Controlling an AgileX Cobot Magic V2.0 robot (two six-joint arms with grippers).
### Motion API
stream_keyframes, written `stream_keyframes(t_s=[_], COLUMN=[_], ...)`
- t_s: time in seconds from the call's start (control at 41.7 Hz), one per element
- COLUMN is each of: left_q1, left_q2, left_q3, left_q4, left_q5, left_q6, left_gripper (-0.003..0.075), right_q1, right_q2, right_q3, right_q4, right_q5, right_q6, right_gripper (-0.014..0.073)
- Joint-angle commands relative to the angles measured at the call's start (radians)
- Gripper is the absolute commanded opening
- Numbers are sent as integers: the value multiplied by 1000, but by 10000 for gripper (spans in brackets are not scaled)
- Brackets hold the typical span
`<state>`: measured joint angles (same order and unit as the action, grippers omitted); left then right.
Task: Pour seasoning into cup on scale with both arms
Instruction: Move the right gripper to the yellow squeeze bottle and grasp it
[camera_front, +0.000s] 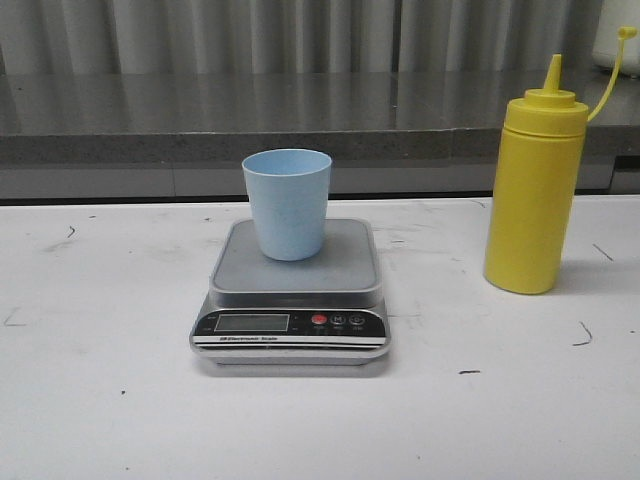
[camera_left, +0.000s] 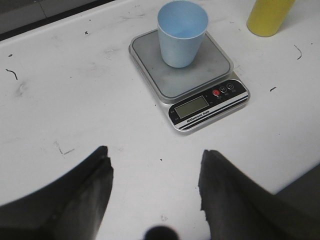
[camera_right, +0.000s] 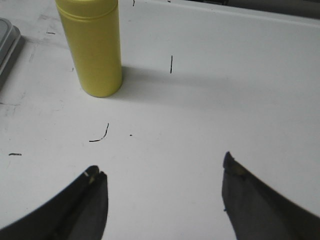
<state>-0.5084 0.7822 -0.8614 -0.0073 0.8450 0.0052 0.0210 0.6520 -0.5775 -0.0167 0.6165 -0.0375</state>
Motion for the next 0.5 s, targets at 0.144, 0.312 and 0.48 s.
stream_keyframes(t_s=[0.144, 0.312, 0.48], left_q1=[-9, -9, -9], left_q2=[-4, -4, -4], left_q3=[-25, -25, -25], left_q4=[-9, -9, -9], left_q5=[-76, -76, -76], left_q6=[0, 0, 0], left_gripper=[386, 386, 386], right_q1=[0, 95, 171], right_q2=[67, 132, 227], right_q3=[-35, -71, -47], right_q4=[-9, 17, 17], right_q5=[-149, -152, -201], right_q6=[-10, -10, -5], right_gripper=[664, 649, 645])
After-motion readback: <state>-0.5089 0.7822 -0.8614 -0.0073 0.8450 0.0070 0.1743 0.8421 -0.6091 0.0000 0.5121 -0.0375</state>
